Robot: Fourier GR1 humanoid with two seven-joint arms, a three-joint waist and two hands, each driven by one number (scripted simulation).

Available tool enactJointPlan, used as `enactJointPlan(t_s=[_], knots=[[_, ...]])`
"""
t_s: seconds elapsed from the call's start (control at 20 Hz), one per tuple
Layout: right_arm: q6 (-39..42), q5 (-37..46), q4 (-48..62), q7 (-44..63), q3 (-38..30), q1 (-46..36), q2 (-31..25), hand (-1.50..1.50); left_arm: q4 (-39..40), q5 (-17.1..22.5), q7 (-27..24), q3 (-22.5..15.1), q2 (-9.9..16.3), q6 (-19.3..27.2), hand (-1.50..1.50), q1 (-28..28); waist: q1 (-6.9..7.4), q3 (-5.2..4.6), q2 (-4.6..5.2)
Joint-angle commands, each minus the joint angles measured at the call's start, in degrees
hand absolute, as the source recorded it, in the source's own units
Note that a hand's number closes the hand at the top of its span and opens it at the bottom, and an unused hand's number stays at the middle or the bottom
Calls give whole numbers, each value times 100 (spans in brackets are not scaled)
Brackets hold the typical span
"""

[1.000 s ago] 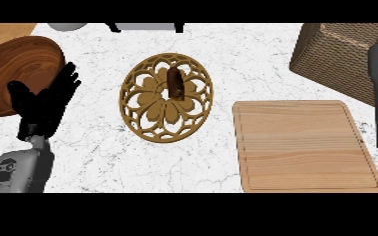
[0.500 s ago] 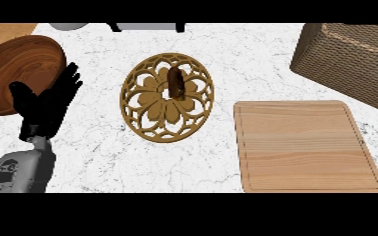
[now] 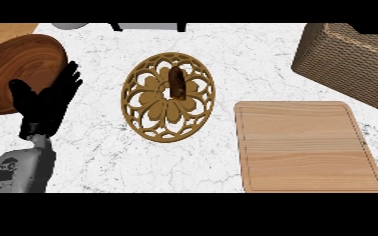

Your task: Pick the bell pepper from the cutting board and place it in the basket

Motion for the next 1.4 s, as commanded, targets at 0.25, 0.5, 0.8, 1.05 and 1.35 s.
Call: enactJointPlan(t_s=[0.25,0.5,0.8,1.05,1.35], knots=[[-201,-657,565,-871,-327,-346,-163,-150,-306,172,97,80,81,-224,0,284,-10,-4,-21],[-504,-1628,438,-1174,-1390,-269,-522,-150,-201,-106,183,-45,-57,129,0,22,-52,5,-17],[499,-2565,232,-1289,-2115,367,-1359,-150,133,-117,-70,73,-22,111,0,55,-150,-2,-31],[2011,-3158,-52,-1287,-2425,1538,-1889,-150,-45,17,-82,213,86,10,0,235,-191,-3,-64],[3517,-3779,155,-1952,-2992,2932,-2404,-150,-426,-46,-155,76,-76,46,0,645,-200,2,-69]])
